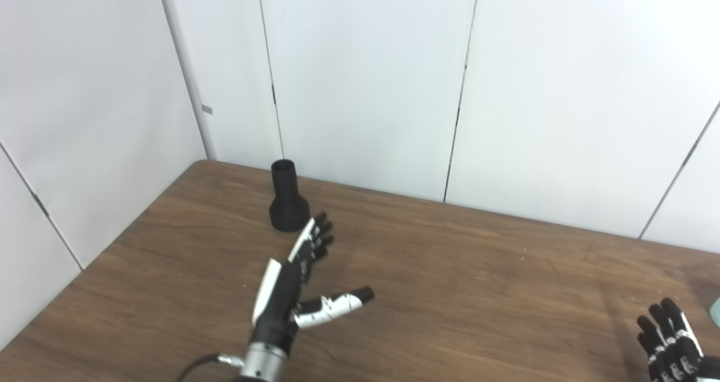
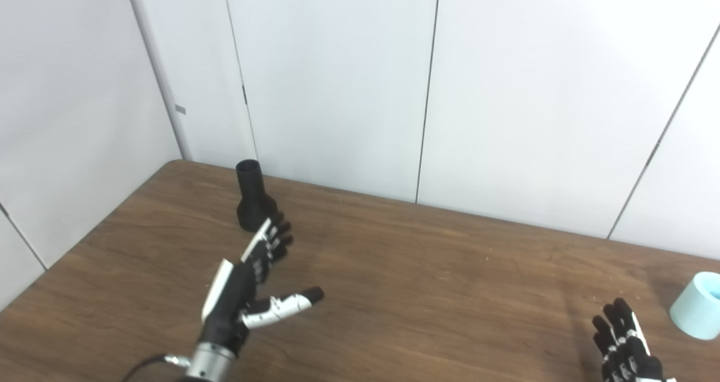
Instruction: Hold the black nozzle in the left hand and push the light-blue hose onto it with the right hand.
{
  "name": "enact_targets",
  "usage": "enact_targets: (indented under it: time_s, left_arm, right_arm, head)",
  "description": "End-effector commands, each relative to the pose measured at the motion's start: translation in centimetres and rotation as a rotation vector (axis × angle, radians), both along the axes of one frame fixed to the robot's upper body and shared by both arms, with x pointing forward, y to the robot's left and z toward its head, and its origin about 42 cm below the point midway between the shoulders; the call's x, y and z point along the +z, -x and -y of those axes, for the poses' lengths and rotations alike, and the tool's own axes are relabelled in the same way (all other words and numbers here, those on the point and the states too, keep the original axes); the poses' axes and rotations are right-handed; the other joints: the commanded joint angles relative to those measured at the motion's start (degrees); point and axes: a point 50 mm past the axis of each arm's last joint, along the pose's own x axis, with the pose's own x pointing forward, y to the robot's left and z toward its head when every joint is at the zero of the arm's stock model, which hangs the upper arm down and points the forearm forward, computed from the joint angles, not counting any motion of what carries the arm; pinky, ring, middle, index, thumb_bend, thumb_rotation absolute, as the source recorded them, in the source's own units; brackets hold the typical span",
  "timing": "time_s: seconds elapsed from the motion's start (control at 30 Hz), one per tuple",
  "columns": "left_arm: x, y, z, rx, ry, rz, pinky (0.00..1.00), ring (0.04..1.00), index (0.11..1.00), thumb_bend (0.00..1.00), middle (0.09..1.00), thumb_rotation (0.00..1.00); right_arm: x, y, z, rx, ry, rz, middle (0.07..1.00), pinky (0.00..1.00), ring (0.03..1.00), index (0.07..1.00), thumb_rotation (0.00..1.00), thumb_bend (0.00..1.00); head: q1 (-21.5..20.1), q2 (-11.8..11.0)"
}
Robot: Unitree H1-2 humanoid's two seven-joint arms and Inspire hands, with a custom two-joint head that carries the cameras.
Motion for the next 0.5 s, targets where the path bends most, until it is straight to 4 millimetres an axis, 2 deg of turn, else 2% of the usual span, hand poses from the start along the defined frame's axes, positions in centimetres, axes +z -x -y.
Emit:
enact_targets:
  time_s: [0.0, 0.23, 0.4, 0.47]
  left_arm:
    - [2.5, -0.5, -1.1, 0.039, -0.060, 0.084, 0.92, 0.899, 0.909, 0.86, 0.928, 0.23]
    - [4.0, -1.9, -4.3, 0.148, -0.108, 0.067, 0.92, 0.902, 0.901, 0.91, 0.910, 0.25]
    - [4.6, -4.2, -6.2, 0.209, -0.111, 0.038, 0.89, 0.893, 0.890, 0.92, 0.903, 0.25]
    - [4.9, -5.4, -7.0, 0.229, -0.107, 0.033, 0.87, 0.888, 0.887, 0.92, 0.904, 0.21]
  right_arm:
    - [-0.6, 0.0, -0.1, 0.003, 0.000, 0.007, 0.959, 0.96, 0.948, 0.964, 1.00, 0.62]
    - [-0.9, -0.1, 0.0, -0.001, 0.019, -0.005, 0.933, 0.93, 0.920, 0.942, 1.00, 0.62]
    - [-0.9, -0.1, -0.1, 0.005, 0.024, -0.020, 0.933, 0.91, 0.921, 0.943, 1.00, 0.62]
    - [-0.9, 0.0, 0.0, 0.009, 0.026, -0.025, 0.933, 0.91, 0.923, 0.942, 1.00, 0.62]
  head:
    - [0.0, 0.1]
    - [0.9, 0.2]
    - [1.3, 0.3]
    - [1.5, 0.3]
